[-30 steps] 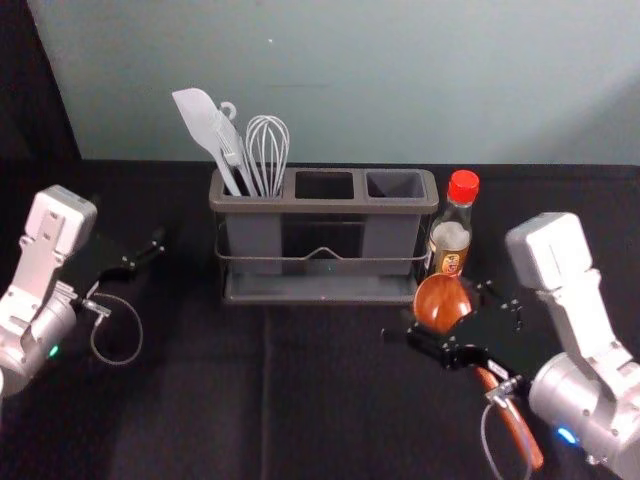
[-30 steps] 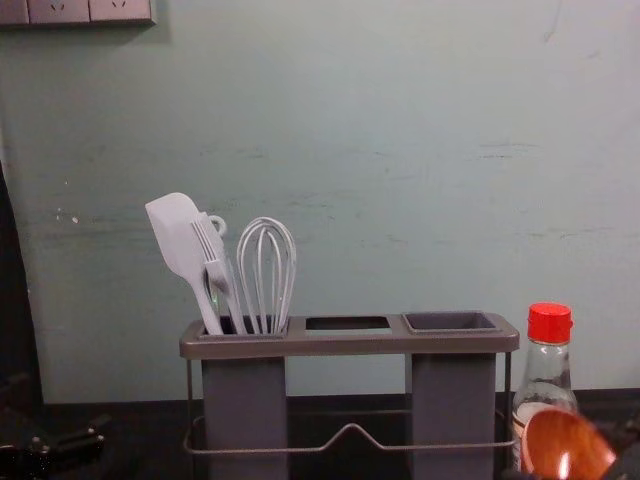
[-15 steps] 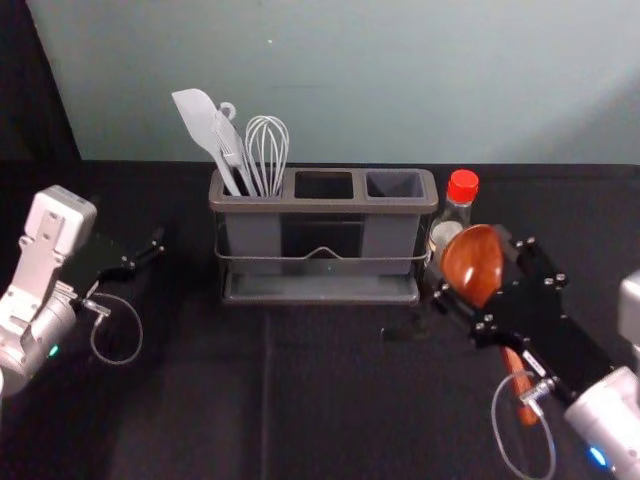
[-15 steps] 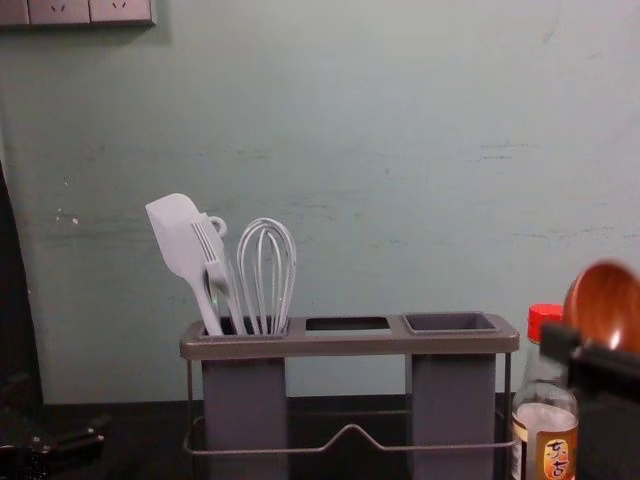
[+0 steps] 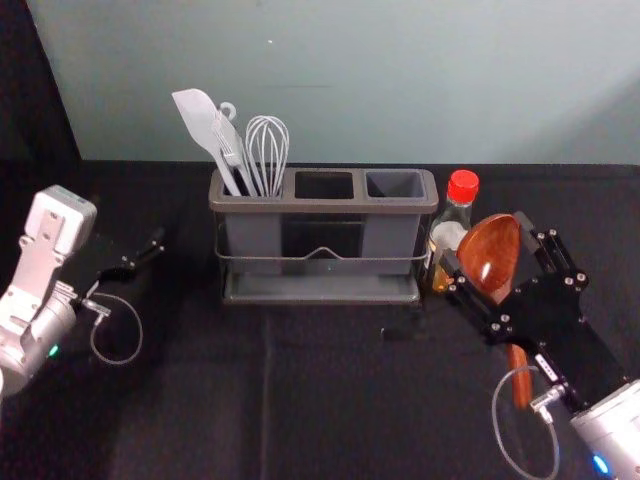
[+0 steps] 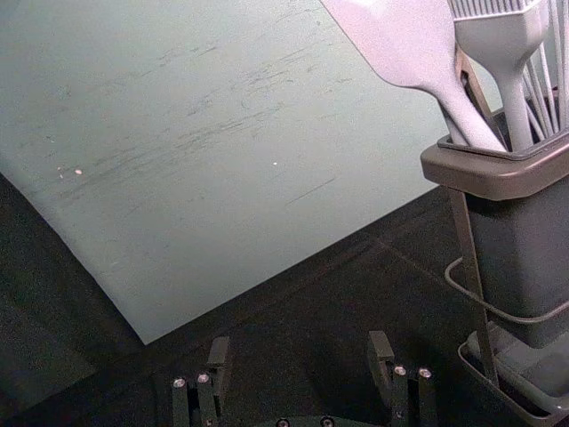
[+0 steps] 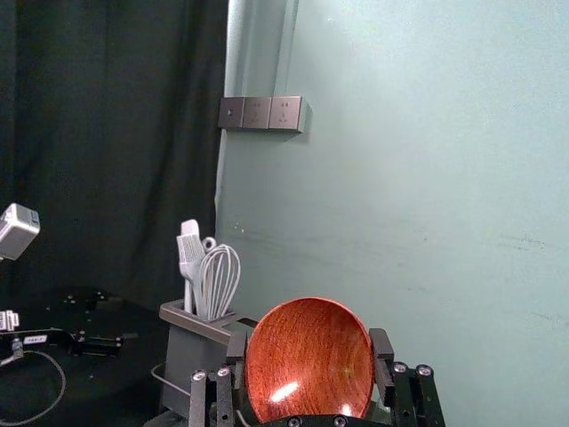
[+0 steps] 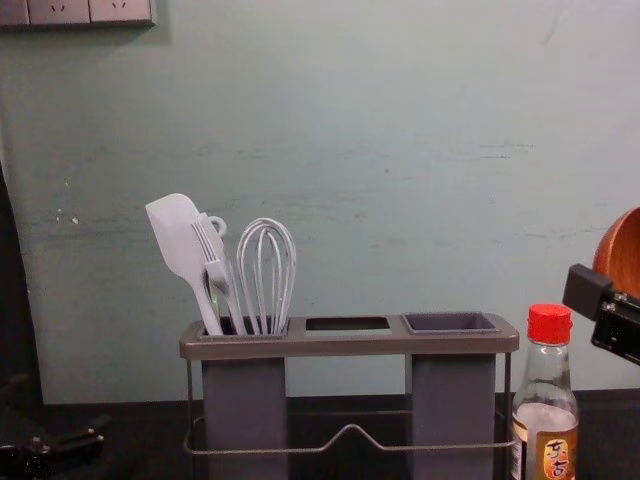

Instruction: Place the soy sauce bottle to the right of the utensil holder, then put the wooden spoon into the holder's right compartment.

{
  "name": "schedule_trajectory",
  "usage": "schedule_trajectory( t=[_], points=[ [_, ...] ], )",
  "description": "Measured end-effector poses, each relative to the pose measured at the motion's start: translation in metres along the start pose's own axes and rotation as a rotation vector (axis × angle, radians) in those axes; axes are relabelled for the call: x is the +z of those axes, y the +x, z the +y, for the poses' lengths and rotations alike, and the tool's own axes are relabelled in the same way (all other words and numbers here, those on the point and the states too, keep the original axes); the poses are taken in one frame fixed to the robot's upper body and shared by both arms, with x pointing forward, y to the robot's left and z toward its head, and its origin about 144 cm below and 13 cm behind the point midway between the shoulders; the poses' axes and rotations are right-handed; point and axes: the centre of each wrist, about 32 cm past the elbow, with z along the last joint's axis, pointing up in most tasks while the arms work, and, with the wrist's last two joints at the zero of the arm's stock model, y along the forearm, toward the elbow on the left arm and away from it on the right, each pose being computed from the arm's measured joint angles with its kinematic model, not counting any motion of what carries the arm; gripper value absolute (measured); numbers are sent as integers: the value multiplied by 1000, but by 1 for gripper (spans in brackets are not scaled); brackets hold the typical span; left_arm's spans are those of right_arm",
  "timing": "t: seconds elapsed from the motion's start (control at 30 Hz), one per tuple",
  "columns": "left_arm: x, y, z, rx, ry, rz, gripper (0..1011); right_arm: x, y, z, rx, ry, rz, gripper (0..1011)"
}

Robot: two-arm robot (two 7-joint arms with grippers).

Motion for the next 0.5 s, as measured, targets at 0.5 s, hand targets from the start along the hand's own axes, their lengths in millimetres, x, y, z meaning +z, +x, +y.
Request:
schedule_trajectory(
  t=[0.5],
  points=[
    [0,0,0,0,0,0,1000,1,0,0,3,-3,1,838]
  ],
)
